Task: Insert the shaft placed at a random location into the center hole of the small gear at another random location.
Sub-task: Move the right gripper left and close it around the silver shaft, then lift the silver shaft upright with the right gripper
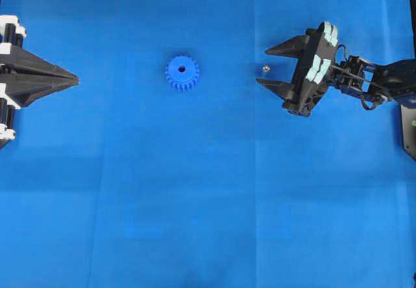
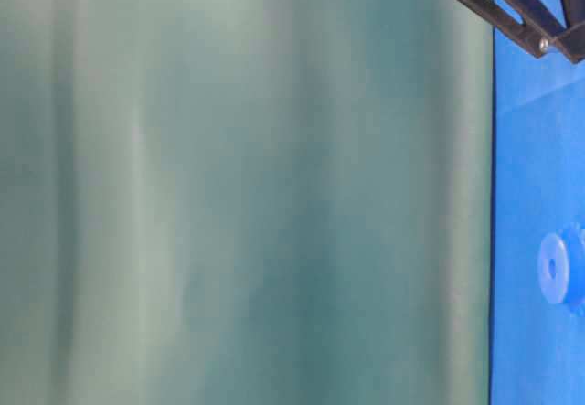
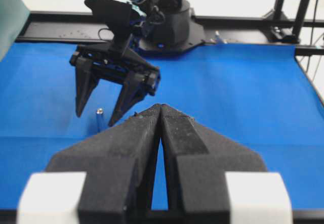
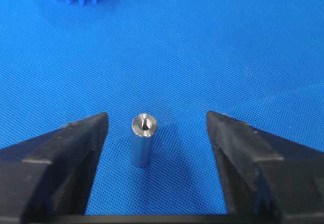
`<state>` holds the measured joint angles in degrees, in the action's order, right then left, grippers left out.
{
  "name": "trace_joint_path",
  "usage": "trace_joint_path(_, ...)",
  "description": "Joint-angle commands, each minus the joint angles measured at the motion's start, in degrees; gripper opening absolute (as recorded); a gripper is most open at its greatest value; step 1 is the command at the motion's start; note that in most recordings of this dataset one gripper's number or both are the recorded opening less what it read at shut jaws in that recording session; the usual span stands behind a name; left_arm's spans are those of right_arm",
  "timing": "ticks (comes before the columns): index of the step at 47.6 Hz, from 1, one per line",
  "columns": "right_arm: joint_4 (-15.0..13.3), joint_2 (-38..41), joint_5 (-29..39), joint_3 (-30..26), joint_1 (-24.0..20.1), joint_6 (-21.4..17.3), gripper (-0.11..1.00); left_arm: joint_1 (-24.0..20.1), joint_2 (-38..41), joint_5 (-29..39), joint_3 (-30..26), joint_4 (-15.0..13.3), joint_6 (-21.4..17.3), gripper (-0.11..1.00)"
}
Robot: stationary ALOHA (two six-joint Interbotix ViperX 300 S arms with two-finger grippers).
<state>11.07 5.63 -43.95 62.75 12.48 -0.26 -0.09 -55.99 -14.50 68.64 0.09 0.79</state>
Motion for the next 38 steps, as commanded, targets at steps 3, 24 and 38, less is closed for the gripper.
trace_joint_path(3, 0.09, -0.62, -0.70, -0.35, -0.26, -0.09, 0.48, 0.00, 0.26, -0.26, -0.62, 0.00, 0.00, 0.00)
trace_joint_path(24, -0.09, -0.62, 0.26, -0.62, -0.35, -0.09, 0.03, -0.26, 0.26, -0.26, -0.62, 0.00, 0.00, 0.00)
trace_joint_path(38, -0.09, -4.31, 4.13, -0.97, -0.35, -0.09, 0.03, -0.35, 0.26, -0.26, -0.62, 0.09, 0.09, 0.00)
